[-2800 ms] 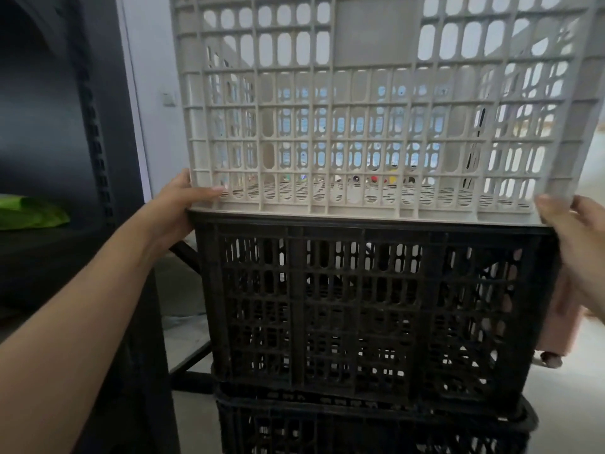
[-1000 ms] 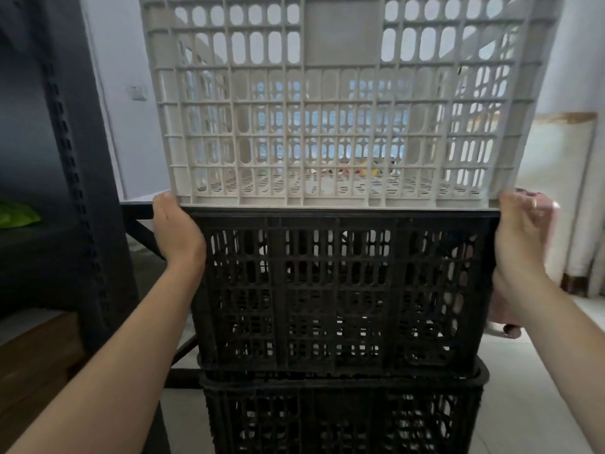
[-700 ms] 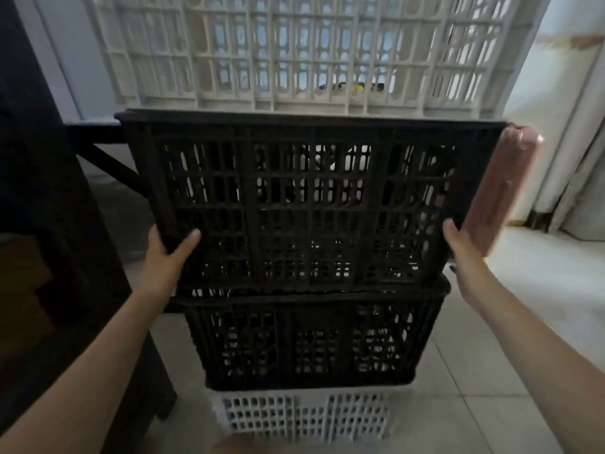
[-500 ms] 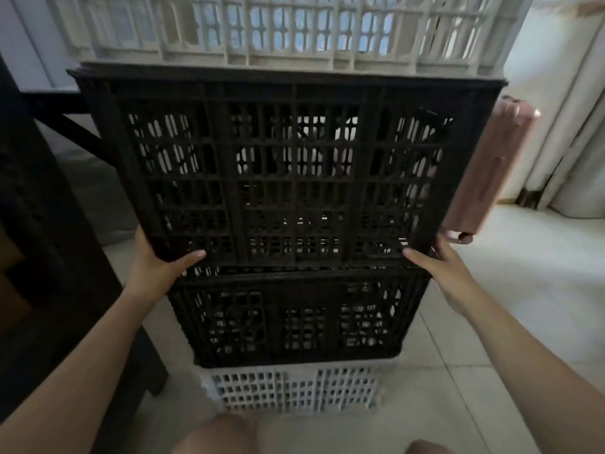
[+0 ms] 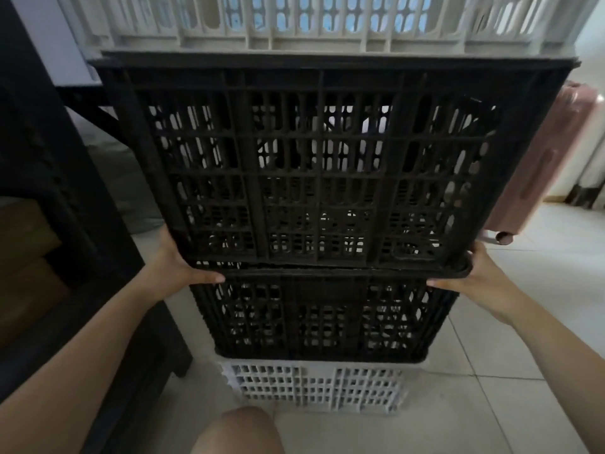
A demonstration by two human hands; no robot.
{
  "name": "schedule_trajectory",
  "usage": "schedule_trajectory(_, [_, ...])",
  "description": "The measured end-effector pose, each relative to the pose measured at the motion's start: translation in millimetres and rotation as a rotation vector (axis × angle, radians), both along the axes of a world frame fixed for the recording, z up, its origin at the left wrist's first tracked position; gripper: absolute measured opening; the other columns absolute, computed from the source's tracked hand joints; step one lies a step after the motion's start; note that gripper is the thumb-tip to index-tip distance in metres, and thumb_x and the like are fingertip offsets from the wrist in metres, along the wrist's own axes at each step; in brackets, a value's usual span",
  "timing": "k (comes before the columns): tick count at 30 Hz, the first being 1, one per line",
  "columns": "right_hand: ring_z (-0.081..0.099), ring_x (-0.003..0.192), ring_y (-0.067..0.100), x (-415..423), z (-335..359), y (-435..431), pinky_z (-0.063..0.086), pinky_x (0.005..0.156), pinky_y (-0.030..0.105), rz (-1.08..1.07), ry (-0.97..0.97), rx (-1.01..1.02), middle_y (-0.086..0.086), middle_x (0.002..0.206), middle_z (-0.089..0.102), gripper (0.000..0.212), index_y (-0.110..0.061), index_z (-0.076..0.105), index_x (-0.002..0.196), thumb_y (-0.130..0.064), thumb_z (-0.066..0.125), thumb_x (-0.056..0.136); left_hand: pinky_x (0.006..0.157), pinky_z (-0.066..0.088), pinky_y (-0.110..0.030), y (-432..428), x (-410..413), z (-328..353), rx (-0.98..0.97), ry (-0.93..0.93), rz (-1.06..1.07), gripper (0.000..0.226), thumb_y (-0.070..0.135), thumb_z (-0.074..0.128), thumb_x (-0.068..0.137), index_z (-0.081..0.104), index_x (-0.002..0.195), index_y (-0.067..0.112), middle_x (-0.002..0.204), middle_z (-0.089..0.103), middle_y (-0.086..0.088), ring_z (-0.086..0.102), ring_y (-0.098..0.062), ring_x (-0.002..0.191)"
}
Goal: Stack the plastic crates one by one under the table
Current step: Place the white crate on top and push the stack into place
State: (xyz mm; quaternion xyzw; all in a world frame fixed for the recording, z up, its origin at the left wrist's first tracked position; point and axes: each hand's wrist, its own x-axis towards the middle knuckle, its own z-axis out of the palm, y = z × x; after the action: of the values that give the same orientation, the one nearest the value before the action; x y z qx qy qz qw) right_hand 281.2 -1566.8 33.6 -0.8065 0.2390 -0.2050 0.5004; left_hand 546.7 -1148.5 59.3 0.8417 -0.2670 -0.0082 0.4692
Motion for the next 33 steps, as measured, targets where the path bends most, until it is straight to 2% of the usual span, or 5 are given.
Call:
schedule_trajectory(3, [0.053,0.116,0.016,0.7,-5.7,-3.9,0.044,0.1,0.043,-0.015,-0.041,-0.013,-0.007,0.125,0.052,0.117,-0.023,0.026,0.135,-0.032,0.089,0.037,0.092,0.037,-0.02,1.1,-11.6,-7.8,-0.067,-0.034,0.041,0.114,0.016,0.092,0.051,0.022,0.139,0.033,0.118,0.043,0.022,0.045,0.0,0.113])
schedule_trajectory(8, [0.052,0.122,0.019,1.2,-9.9,-4.5,0.043,0.102,0.044,0.006,-0.071,-0.011,-0.002,0.135,0.049,0.118,-0.028,0.025,0.135,-0.037,0.088,0.035,0.071,0.042,0.0,3.9,-20.6,-13.3,-0.165,0.01,0.104,0.1,0.023,0.091,0.049,0.032,0.129,0.034,0.11,0.047,0.03,0.048,0.027,0.094])
schedule_trajectory(19, [0.056,0.106,0.016,5.0,-17.6,8.9,0.043,0.087,0.03,-0.176,-0.204,-0.071,-0.021,0.101,0.053,0.095,-0.023,0.039,0.12,-0.029,0.092,0.041,0.089,0.041,-0.022,6.4,-16.8,-19.6,-0.16,0.046,0.139,0.083,0.017,0.088,0.059,0.038,0.123,0.033,0.106,0.052,0.027,0.051,0.005,0.1])
schedule_trajectory(28, [0.059,0.095,-0.001,1.6,-14.7,15.5,0.049,0.088,0.034,-0.229,-0.184,-0.04,-0.025,0.102,0.055,0.103,-0.027,0.042,0.113,-0.059,0.085,0.025,0.09,0.04,-0.022,5.7,-8.3,-28.6,-0.2,0.062,0.128,0.09,0.02,0.087,0.061,0.036,0.134,0.026,0.118,0.053,0.014,0.049,-0.006,0.112])
schedule_trajectory(33, [0.061,0.106,-0.006,-7.2,-58.8,30.0,0.047,0.094,0.033,-0.142,-0.222,0.25,-0.011,0.121,0.058,0.126,-0.041,0.017,0.141,-0.046,0.089,0.037,0.084,0.047,-0.016,-2.5,-27.3,-67.1,-0.443,0.201,0.158,0.096,0.037,0.08,0.061,0.026,0.141,0.033,0.119,0.051,0.024,0.057,0.009,0.102])
